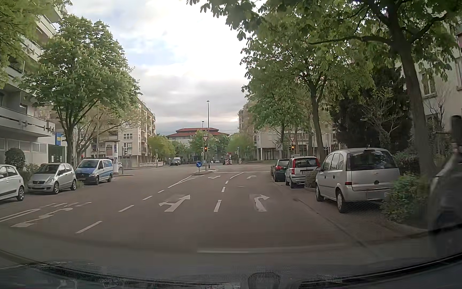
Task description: Follow the waypoints while adhering to traffic rules and regulations
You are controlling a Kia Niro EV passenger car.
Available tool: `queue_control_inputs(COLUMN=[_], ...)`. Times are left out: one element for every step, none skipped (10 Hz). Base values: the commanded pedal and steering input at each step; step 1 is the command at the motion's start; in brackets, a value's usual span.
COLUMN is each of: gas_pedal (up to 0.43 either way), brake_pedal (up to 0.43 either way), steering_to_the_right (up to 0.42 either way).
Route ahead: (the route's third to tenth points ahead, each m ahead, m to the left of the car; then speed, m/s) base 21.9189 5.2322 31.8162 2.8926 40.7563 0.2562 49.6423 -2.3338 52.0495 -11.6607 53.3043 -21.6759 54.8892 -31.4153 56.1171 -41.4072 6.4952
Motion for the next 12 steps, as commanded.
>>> queue_control_inputs(gas_pedal=[0.059,0.059,0.059,0.039,0.02,0.0,0.0,0.0,0.0,0.0,0.0,0.0], brake_pedal=[0.0,0.0,0.0,0.0,0.0,0.0,0.0,0.0,0.0,0.0,0.0,0.0], steering_to_the_right=[0.007,0.008,0.007,0.007,0.007,0.007,0.007,0.007,0.006,0.006,0.005,0.005])
